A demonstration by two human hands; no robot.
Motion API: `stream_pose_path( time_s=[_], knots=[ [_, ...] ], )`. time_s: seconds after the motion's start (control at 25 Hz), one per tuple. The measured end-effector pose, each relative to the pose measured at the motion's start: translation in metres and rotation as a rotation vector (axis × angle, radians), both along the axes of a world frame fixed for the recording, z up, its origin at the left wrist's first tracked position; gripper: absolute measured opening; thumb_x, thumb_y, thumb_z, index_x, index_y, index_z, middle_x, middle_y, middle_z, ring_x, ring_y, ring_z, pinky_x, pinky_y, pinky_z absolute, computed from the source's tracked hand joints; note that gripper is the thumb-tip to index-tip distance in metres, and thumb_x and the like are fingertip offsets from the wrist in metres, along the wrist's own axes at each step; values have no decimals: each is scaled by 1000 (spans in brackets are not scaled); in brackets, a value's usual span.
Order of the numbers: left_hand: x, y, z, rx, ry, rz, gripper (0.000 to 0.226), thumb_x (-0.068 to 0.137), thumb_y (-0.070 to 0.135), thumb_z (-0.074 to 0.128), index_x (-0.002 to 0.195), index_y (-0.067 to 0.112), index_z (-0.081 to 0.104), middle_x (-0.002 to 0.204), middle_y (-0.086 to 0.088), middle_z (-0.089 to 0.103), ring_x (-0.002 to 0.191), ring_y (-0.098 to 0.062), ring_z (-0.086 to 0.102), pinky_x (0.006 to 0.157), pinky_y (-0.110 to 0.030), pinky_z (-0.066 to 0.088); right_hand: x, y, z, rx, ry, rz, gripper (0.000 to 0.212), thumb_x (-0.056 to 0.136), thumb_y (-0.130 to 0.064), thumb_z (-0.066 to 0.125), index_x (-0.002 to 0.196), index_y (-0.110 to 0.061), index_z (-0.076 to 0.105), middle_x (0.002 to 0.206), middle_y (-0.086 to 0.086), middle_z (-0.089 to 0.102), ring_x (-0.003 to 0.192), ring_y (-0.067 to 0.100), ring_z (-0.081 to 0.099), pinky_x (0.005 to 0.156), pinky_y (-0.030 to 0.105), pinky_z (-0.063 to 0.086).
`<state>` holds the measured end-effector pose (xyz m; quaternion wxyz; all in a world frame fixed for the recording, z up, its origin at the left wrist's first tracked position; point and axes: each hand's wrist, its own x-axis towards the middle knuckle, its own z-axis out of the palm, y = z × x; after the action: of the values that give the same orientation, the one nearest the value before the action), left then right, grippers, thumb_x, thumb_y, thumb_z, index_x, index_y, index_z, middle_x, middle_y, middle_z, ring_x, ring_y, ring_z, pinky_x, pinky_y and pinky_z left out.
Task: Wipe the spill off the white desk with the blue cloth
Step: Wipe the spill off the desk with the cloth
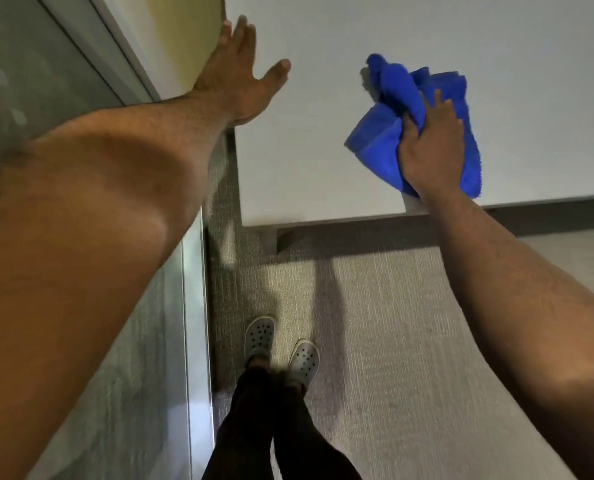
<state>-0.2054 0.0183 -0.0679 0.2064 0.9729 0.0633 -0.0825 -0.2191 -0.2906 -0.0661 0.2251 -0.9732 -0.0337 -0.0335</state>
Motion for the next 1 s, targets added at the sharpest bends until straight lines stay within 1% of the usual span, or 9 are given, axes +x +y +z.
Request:
stream_pose_path(
  time_s=[0.08, 0.2, 0.32, 0.48, 0.56, 0.68, 0.8, 0.88, 1.0],
  knots=[
    [-10, -3, 3, 60, 1, -28, 105, 84, 83, 13, 155, 9, -6, 165, -6, -12, 151, -24, -12, 123, -38, -1, -4, -8, -1, -83, 33, -108, 51, 101, -35, 31, 149, -18, 28, 158, 9, 23, 146, 27, 17, 120, 47, 9],
    [-30, -12, 5, 16, -5, -25, 102, 88, 80, 15, 155, 8, -7, 165, -7, -15, 151, -24, -14, 123, -38, -3, -16, -17, -1, -127, 59, -262, 54, 101, -38, 28, 150, -18, 22, 160, 8, 17, 147, 25, 13, 120, 50, 2],
    [-54, -23, -2, -12, -24, -16, 98, 90, 78, 16, 155, 9, -5, 165, -5, -12, 151, -22, -13, 122, -36, -4, -40, -25, -4, -102, 47, -478, 53, 100, -39, 31, 150, -21, 24, 161, 4, 16, 148, 23, 10, 118, 52, 0],
    [-67, -27, -6, 13, -46, -2, 96, 90, 76, 16, 156, 9, -1, 166, -6, -6, 152, -23, -10, 124, -41, 0, -64, -12, -4, 319, -87, -766, 53, 101, -26, 41, 149, -13, 24, 161, 8, 7, 148, 28, 0, 119, 34, 4],
    [-67, -29, -9, 12, -67, -1, 96, 89, 76, 15, 156, 9, 1, 166, -5, -6, 152, -24, -9, 123, -40, 0, -69, 9, -2, 466, -99, -854, 55, 100, -20, 44, 149, -6, 22, 161, 14, 4, 148, 33, -1, 119, 33, 3],
    [-66, -27, -13, -3, -101, 4, 94, 90, 74, 15, 156, 9, 4, 166, -6, -4, 152, -24, -7, 122, -37, 0, -100, 73, -1, 615, -128, -785, 54, 96, -13, 49, 145, 1, 30, 158, 22, 7, 147, 39, 0, 120, 40, 3],
    [-65, -22, -11, 16, -114, 16, 89, 92, 69, 18, 156, 8, 6, 166, -7, -1, 152, -26, -4, 123, -37, 2, -145, 136, -5, 711, -106, -631, 54, 93, -8, 54, 143, -1, 35, 159, 20, 6, 146, 39, -4, 121, 41, 3],
    [-66, -23, -10, 50, -109, 9, 87, 94, 68, 17, 156, 8, 6, 166, -7, 0, 152, -26, -4, 123, -37, 3, -139, 127, -8, 722, -106, -626, 54, 94, -9, 54, 144, -3, 34, 159, 19, 3, 146, 39, -6, 120, 46, 5],
    [-68, -24, -10, 82, -106, -3, 90, 92, 71, 14, 156, 8, 5, 166, -7, -1, 152, -26, -4, 123, -37, 2, -114, 86, -13, 689, -195, -744, 52, 96, -10, 52, 143, 1, 33, 158, 24, 3, 147, 38, 0, 119, 47, 10]
  ],
)
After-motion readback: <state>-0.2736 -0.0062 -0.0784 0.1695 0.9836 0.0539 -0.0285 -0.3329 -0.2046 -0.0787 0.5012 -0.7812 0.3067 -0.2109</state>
